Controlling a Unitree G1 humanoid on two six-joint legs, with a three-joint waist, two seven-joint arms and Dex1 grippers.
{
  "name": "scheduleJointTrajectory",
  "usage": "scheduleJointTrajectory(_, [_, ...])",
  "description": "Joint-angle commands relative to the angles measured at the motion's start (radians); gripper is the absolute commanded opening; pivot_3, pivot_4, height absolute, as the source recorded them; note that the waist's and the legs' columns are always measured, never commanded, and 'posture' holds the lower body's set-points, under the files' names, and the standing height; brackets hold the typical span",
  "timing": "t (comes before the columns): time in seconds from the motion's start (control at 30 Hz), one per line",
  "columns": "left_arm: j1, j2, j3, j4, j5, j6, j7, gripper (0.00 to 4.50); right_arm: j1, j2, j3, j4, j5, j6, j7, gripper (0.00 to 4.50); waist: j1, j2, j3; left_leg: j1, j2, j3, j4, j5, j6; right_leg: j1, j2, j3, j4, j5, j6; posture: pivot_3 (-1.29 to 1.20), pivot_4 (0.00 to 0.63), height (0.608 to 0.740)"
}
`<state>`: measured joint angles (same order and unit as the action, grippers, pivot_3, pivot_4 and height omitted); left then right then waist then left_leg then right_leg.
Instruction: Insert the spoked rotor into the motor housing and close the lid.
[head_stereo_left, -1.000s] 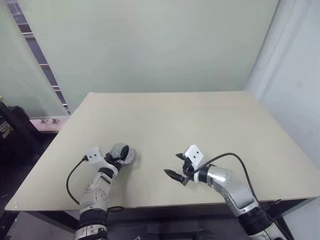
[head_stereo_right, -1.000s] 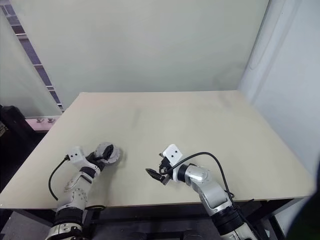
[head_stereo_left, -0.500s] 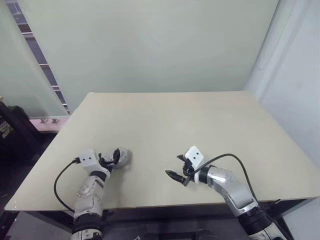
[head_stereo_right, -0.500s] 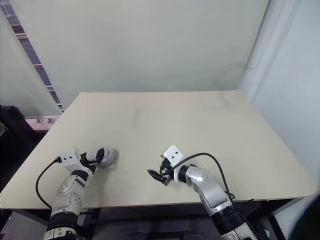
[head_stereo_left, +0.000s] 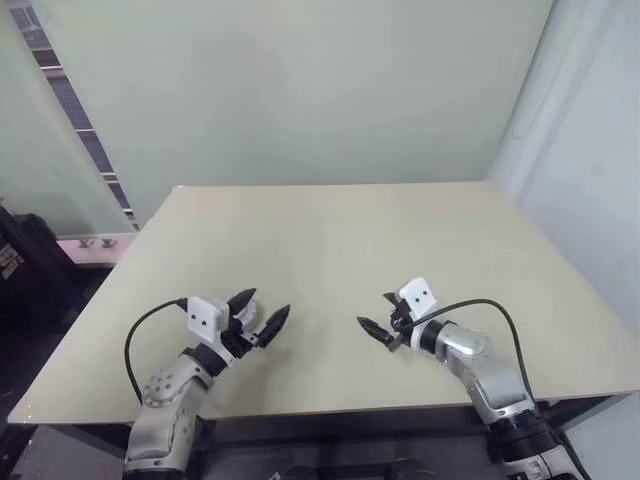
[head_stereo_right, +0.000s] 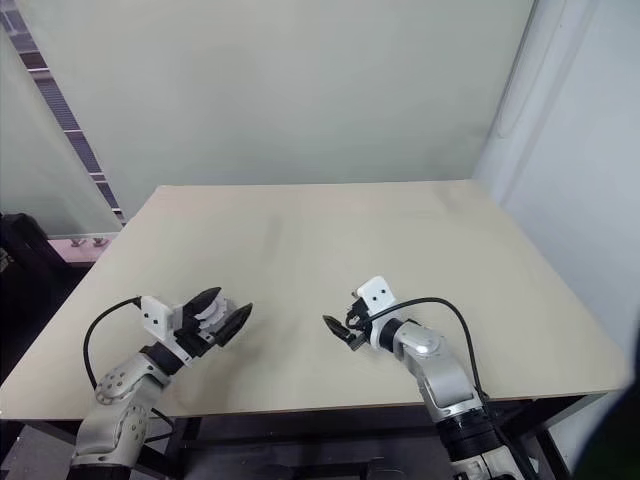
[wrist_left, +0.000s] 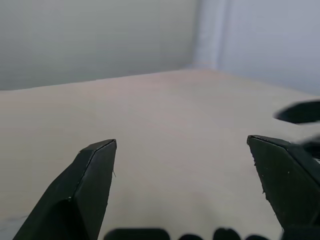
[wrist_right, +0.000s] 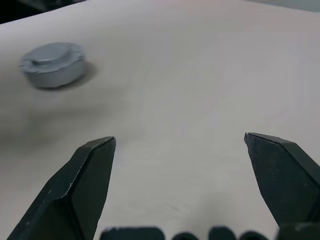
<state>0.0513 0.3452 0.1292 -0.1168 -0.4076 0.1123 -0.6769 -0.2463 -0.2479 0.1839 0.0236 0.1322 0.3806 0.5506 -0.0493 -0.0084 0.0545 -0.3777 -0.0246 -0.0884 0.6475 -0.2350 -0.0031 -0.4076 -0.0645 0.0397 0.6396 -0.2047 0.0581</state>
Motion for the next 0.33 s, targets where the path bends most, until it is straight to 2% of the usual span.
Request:
scheduleJointTrajectory(0.03, [0.005, 0.021, -0.008, -0.078, -0.015, 0.04, 0.003, 4.48, 0.017, -0.007, -0.031, -0.058, 0.01, -0.009, -0.015, 4.5, 0.0, 0.0, 0.0, 0.0, 0.0, 0.0, 0.0, 0.0, 0.0, 0.0, 0.0, 0.0, 0.0, 0.0, 0.0, 0.0, 0.0, 0.74])
scheduleJointTrajectory(0.33, [-0.024, 0.002, -0.012, -0.061, -0.003, 0.052, 0.024, 4.48, 0.061, -0.06, -0.063, -0.077, 0.01, -0.005, -0.024, 4.5, 0.0, 0.001, 0.0, 0.0, 0.0, 0.001, 0.001, 0.0, 0.0, 0.0, 0.0, 0.0, 0.0, 0.0, 0.0, 0.0, 0.0, 0.74])
